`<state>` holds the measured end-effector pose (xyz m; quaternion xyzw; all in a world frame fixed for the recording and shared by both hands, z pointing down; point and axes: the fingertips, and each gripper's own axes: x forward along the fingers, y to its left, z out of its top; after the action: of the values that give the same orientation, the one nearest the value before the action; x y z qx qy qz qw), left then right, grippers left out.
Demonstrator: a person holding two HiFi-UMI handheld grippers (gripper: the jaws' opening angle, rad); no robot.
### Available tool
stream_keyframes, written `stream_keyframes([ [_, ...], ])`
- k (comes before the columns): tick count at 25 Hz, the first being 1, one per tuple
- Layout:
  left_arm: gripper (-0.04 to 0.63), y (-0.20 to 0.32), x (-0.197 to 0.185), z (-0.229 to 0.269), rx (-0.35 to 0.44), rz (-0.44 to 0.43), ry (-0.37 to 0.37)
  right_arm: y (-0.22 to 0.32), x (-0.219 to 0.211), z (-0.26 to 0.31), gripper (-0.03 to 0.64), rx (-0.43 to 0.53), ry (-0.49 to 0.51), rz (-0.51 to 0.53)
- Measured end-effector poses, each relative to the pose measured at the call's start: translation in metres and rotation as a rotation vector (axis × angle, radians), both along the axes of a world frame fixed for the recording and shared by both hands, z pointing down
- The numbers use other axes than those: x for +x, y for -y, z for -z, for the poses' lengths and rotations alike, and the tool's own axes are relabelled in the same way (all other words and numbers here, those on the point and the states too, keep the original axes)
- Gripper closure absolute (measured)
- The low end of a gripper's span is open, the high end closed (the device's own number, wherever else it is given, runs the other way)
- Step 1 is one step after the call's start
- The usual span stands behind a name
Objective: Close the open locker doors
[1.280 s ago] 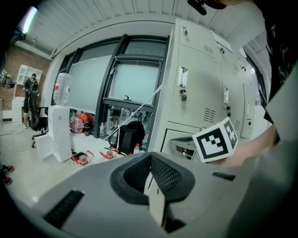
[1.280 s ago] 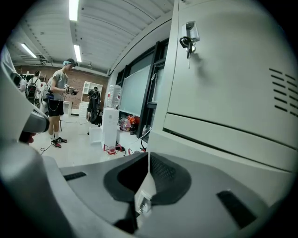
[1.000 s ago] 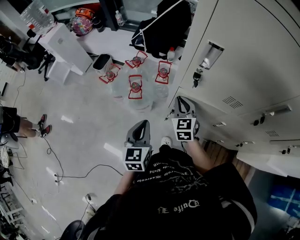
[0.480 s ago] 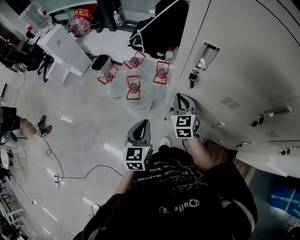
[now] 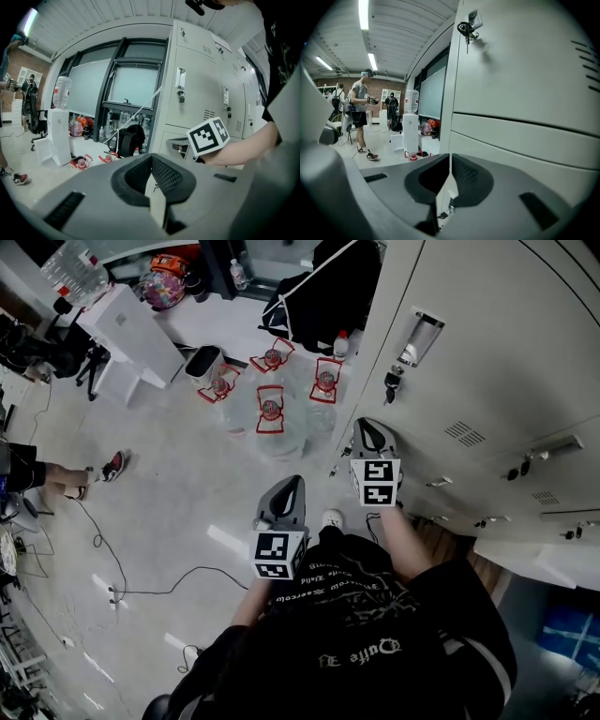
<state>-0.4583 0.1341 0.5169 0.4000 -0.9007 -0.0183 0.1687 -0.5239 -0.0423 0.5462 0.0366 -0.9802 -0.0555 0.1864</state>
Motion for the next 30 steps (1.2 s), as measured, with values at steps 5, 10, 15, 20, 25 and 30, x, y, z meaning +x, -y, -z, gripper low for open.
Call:
stream_keyframes([
  [5,0.588,-0.015,0.011,0.007,0.006,-0.009,0.015,-0.020,0.025,0.019,0.609,-0.056,0.042,0.004],
  [10,0.588,-0.029,0.031,0.013,0.017,-0.035,0.023,-0.045,0.062,0.040,0.607,-0.076,0.083,0.011],
  [15,0.588,-0.039,0.053,0.019,0.042,-0.069,0.030,-0.065,0.105,0.062,0.607,-0.063,0.144,-0.006],
  [20,0.588,-0.046,0.074,0.029,0.086,-0.096,0.029,-0.072,0.151,0.080,0.607,-0.075,0.201,-0.070],
  [25,0.588,-0.050,0.095,0.035,0.082,-0.118,0.062,-0.079,0.196,0.085,0.607,-0.064,0.214,-0.110],
  [30,0.588,-0.051,0.114,0.034,0.083,-0.125,0.074,-0.085,0.236,0.079,0.609,-0.056,0.209,-0.153],
])
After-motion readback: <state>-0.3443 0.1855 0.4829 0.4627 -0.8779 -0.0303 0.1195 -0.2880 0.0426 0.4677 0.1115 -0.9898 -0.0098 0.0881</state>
